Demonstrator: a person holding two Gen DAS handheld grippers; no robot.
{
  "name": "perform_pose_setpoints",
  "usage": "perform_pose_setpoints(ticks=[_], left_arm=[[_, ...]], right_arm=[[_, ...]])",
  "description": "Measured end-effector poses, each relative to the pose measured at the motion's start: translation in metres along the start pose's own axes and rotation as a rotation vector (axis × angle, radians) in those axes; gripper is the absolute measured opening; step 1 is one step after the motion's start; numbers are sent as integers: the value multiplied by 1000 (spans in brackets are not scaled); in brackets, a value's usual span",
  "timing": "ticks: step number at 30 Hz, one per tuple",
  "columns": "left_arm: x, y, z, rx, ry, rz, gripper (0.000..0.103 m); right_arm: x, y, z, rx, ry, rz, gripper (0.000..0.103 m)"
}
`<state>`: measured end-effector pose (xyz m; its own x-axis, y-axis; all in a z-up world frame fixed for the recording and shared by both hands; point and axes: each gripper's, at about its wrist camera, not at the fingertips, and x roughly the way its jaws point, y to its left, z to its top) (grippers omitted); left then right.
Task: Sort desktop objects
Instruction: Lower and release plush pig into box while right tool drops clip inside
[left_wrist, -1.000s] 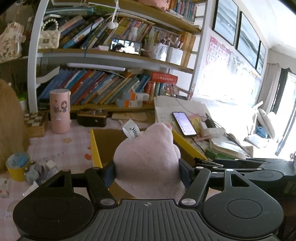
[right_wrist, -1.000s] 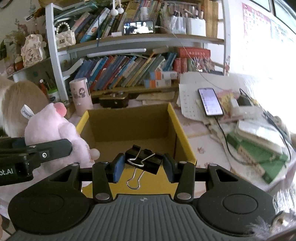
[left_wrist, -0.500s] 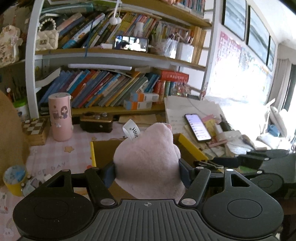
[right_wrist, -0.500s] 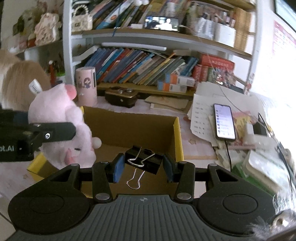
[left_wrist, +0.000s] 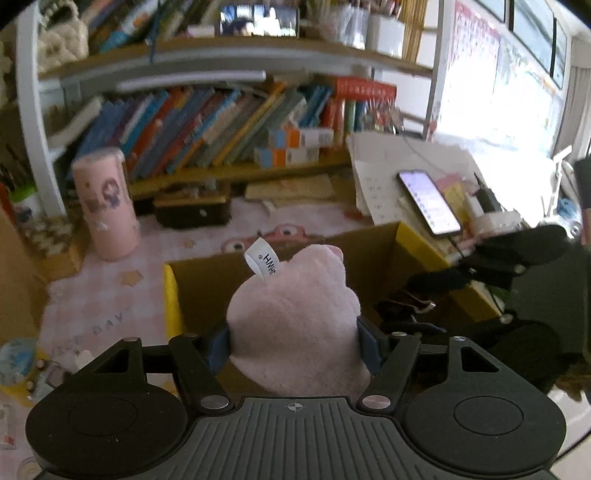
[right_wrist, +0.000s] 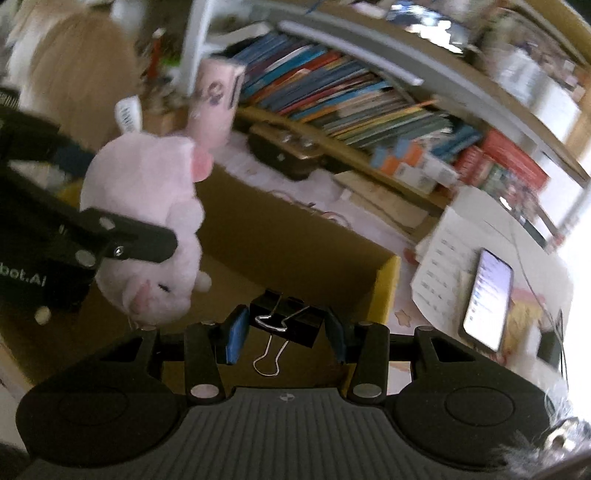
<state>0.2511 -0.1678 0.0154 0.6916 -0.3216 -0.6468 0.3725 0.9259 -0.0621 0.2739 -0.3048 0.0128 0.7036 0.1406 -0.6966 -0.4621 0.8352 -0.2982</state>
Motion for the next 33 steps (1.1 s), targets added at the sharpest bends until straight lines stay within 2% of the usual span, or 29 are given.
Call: perform_pose_setpoints(ticks=[3,11,17,24,25,27,33], left_arm=[[13,1,-1,-9,57,-1,69],[29,-9,-1,52,163,31,69],[32,-13,-2,85,190,49,71],[30,-11,-2,80,177,63,75],[28,-11,-3,80,167,70,75],[22,-10,-2,72,138,76,75],[-3,-3,1,11,22,85,82]], right_arm=[[18,2,4,-90,43,36,43],[46,19,10,-353,129,103,43],[61,25,15,-426,187,156,43],[62,29,14,-447,197,186,45],[61,29,15,-443,189,181,51],[58,26,16,-421,174,179,57],[48,14,19,-341,142,159,60]])
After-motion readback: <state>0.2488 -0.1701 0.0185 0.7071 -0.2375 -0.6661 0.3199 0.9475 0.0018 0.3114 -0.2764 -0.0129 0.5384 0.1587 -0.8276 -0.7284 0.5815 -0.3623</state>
